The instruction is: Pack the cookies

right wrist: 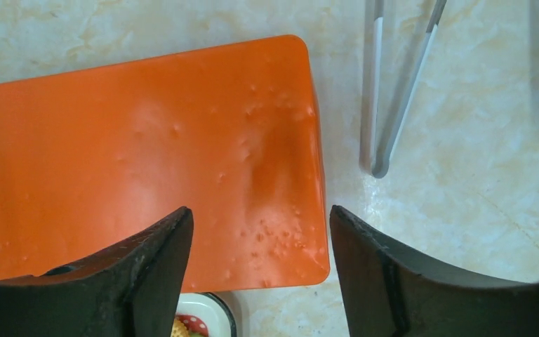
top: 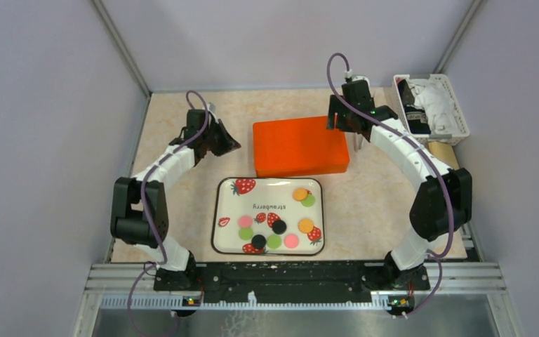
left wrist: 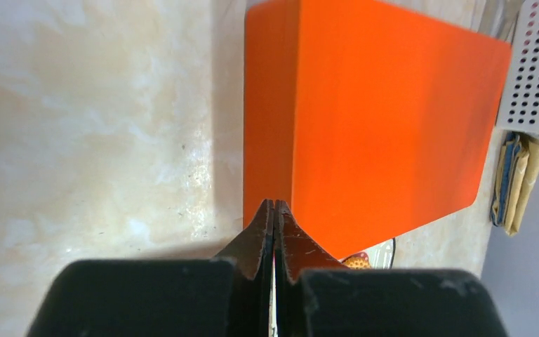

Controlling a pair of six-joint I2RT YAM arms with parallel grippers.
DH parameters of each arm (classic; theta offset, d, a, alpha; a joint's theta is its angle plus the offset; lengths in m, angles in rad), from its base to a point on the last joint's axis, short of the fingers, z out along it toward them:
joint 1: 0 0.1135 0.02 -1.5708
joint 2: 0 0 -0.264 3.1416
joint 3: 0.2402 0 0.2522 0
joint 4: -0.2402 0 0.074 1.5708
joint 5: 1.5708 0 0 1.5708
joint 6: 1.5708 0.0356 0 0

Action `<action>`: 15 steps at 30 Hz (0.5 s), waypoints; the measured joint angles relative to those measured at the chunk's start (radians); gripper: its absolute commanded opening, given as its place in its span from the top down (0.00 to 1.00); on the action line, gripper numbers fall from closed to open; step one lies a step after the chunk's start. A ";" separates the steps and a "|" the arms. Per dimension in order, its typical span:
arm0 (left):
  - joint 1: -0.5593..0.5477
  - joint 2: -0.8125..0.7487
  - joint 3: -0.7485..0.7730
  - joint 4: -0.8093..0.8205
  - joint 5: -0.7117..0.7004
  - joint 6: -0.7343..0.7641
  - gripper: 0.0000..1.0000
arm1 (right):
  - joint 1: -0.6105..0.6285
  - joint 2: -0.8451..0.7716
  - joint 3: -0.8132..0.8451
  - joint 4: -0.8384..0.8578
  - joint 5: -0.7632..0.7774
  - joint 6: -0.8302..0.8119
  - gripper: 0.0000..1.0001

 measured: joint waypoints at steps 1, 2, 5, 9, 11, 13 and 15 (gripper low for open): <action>0.000 -0.033 0.002 -0.012 -0.024 0.009 0.95 | 0.000 -0.012 0.000 0.005 0.000 -0.002 0.15; 0.000 -0.059 0.005 -0.021 -0.043 0.016 0.90 | 0.000 -0.016 0.000 0.009 0.000 -0.002 0.11; 0.000 -0.142 0.010 -0.041 -0.098 0.041 0.62 | 0.000 -0.019 -0.003 0.018 0.004 0.000 0.01; 0.000 -0.238 0.010 -0.058 -0.147 0.075 0.37 | 0.000 -0.019 -0.026 0.021 0.021 0.001 0.01; 0.000 -0.271 0.010 -0.063 -0.171 0.089 0.03 | 0.000 -0.019 -0.044 0.020 0.040 0.003 0.01; 0.000 -0.296 0.010 -0.069 -0.196 0.101 0.01 | 0.000 -0.019 -0.062 0.019 0.055 0.004 0.01; 0.000 -0.308 0.010 -0.073 -0.216 0.112 0.01 | 0.000 -0.021 -0.080 0.021 0.064 0.010 0.01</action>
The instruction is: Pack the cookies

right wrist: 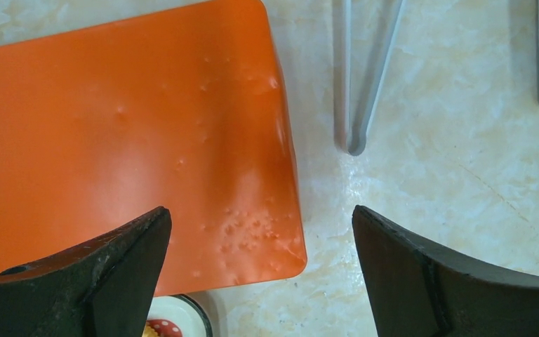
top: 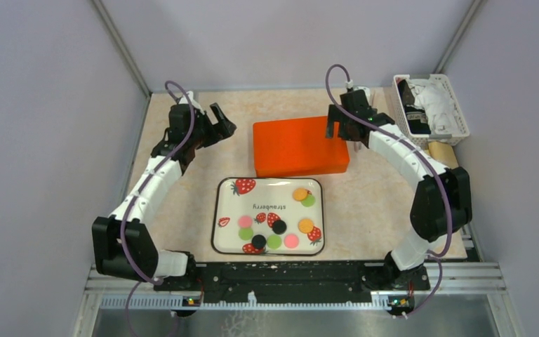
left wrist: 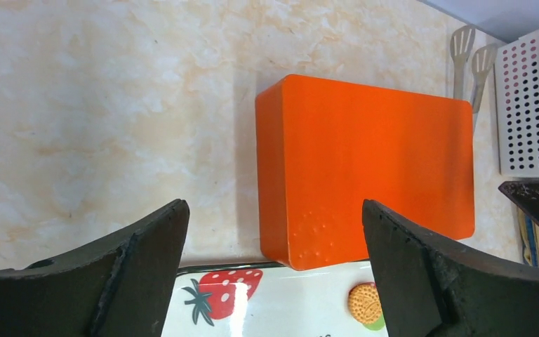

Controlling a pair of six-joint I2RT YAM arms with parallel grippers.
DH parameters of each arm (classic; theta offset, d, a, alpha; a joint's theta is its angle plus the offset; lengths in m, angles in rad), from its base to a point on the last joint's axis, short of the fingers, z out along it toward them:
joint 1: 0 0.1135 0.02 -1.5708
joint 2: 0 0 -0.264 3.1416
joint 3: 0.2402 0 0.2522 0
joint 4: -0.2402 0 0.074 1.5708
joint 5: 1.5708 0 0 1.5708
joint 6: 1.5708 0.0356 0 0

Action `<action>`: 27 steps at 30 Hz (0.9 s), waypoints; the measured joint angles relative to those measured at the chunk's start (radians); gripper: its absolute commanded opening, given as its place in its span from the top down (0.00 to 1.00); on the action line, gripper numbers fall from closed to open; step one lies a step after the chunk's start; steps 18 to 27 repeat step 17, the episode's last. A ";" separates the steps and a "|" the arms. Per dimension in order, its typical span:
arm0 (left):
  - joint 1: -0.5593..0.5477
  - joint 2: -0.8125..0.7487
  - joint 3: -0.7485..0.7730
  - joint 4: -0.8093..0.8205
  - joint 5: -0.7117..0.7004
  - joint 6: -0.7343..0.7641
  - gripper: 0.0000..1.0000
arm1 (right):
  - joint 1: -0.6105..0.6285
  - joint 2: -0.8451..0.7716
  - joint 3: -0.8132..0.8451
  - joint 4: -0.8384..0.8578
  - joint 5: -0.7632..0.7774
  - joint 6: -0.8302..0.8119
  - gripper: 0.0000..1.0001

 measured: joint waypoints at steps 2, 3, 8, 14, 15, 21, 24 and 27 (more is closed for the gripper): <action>0.000 -0.005 0.000 -0.007 -0.017 0.007 0.01 | 0.000 -0.003 -0.021 0.004 0.008 0.002 0.01; 0.000 -0.005 0.000 -0.012 -0.024 0.011 0.01 | 0.000 -0.005 -0.032 0.005 0.016 0.007 0.01; 0.000 -0.008 0.000 -0.039 -0.050 0.019 0.01 | 0.000 -0.008 -0.040 0.006 0.050 0.008 0.01; 0.000 -0.018 0.000 -0.044 -0.069 0.021 0.01 | 0.000 -0.017 -0.040 0.003 0.101 0.003 0.01; 0.000 -0.018 0.000 -0.045 -0.070 0.021 0.01 | 0.000 -0.017 -0.040 -0.005 0.111 -0.001 0.01; 0.000 -0.018 0.000 -0.044 -0.071 0.022 0.01 | 0.000 -0.016 -0.039 -0.022 0.132 -0.001 0.01; 0.000 -0.018 0.000 -0.044 -0.071 0.022 0.01 | 0.000 -0.016 -0.039 -0.022 0.132 -0.001 0.01; 0.000 -0.018 0.000 -0.044 -0.071 0.022 0.01 | 0.000 -0.016 -0.039 -0.022 0.132 -0.001 0.01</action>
